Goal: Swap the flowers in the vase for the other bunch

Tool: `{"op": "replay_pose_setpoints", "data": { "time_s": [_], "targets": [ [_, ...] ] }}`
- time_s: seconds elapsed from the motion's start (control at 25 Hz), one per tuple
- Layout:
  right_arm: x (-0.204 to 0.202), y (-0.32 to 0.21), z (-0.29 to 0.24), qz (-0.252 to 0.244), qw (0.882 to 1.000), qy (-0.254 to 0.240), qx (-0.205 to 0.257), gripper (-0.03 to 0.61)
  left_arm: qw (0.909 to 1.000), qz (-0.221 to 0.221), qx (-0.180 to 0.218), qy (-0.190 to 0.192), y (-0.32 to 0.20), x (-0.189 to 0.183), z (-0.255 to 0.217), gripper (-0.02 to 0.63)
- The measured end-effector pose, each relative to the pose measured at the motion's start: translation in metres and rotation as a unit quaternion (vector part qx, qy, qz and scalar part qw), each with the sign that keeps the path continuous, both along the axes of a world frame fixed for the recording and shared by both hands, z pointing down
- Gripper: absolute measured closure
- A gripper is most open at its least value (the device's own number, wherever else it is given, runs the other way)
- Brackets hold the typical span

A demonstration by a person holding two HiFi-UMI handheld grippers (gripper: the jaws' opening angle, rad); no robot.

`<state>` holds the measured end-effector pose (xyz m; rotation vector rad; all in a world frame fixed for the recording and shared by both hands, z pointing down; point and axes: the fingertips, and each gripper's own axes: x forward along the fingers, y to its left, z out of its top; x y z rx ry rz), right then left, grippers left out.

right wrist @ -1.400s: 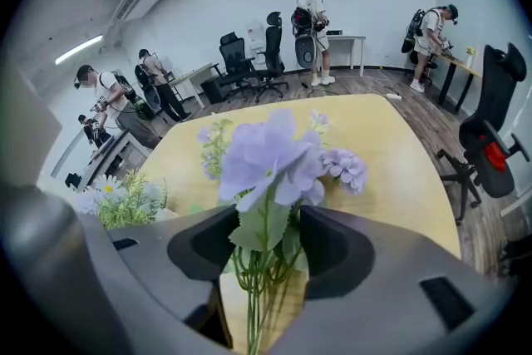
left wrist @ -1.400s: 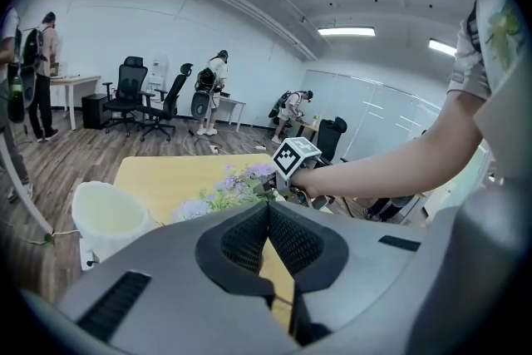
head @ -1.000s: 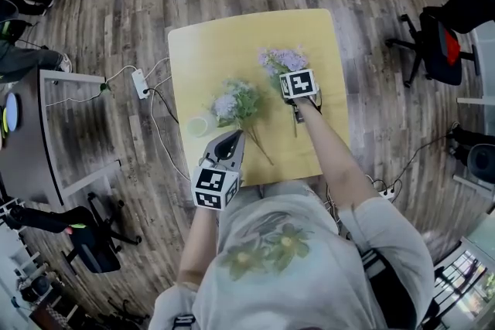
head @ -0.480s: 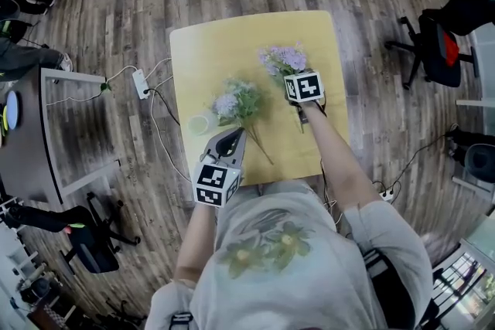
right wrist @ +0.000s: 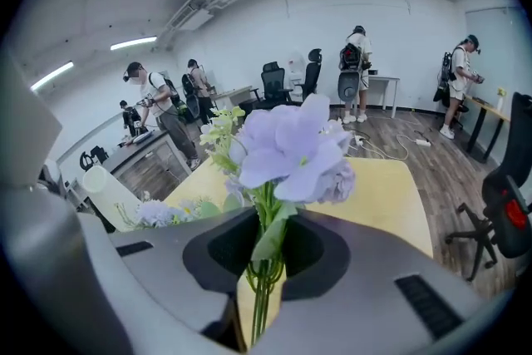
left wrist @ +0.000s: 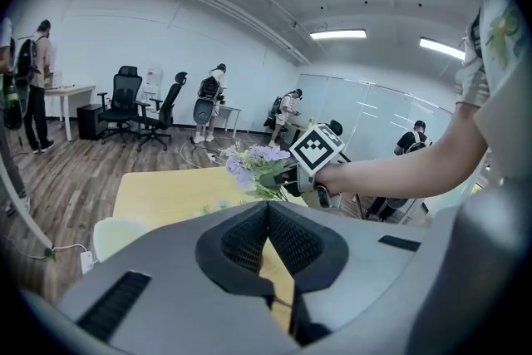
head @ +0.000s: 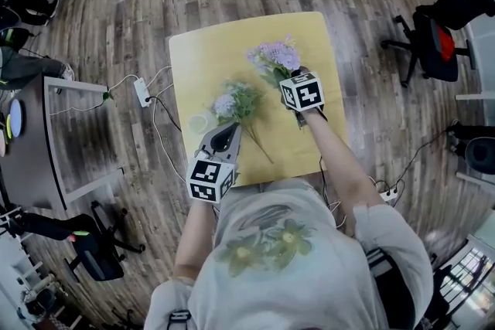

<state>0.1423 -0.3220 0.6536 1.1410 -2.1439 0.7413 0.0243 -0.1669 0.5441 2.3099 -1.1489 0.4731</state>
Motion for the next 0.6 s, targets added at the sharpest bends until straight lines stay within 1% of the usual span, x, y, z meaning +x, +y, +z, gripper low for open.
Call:
{"op": "replay_pose_setpoints", "data": {
  "time_s": [0.12,0.32,0.48,0.6],
  "targets": [
    [-0.006,0.011,-0.019,-0.023,1.0,-0.006,0.02,0.497,1.0,-0.007,0.002,0.006,0.002,-0.001,-0.005,0.597],
    [-0.017,0.04,-0.047,-0.063,0.997,-0.007,0.054,0.495,0.9997,-0.02,0.013,0.004,0.012,-0.009,-0.015,0.595],
    [-0.026,0.065,-0.065,-0.084,0.993,-0.023,0.08,0.495,0.9993,-0.033,0.018,0.002,0.025,-0.016,-0.019,0.595],
    [-0.038,0.08,-0.079,-0.1,0.989,-0.042,0.099,0.495,0.9986,-0.049,0.02,0.007,0.034,-0.027,-0.023,0.597]
  ]
}}
